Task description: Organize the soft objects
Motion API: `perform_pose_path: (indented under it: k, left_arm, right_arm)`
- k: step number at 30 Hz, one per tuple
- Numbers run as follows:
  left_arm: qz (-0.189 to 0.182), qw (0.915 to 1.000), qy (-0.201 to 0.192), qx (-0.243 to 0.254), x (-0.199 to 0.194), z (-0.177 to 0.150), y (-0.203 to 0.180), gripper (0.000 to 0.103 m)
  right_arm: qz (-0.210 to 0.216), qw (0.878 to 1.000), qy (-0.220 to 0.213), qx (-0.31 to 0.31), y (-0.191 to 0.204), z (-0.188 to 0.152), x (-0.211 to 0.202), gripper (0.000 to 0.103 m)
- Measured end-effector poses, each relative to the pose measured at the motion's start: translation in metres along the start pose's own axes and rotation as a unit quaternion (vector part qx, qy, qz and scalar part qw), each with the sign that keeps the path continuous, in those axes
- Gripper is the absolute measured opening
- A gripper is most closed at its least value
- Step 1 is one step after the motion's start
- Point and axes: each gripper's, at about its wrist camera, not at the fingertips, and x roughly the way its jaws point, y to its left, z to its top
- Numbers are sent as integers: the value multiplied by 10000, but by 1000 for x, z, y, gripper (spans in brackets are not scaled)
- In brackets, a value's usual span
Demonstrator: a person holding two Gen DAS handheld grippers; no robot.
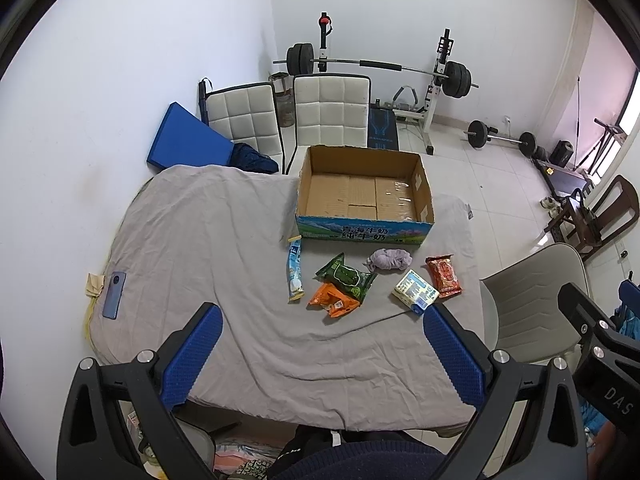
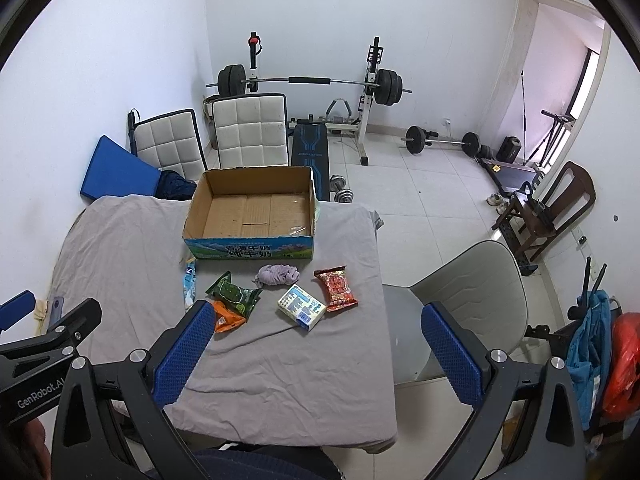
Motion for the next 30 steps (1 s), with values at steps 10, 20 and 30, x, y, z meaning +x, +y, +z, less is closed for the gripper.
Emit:
perform_pose_path:
  k: [10, 20, 30]
  left_arm:
    - [14, 10000, -6, -9, 0, 0, -2, 103]
    - [20, 10000, -14, -22, 0, 0, -2, 103]
    - [-12, 9993, 309, -197, 63, 26, -2, 103]
  right_arm:
    - [11, 10000, -7, -25, -3, -1, 1, 103]
    - [18, 10000, -4, -27, -3, -2, 3, 103]
    - [102, 9987, 487, 78, -23, 9, 72, 103]
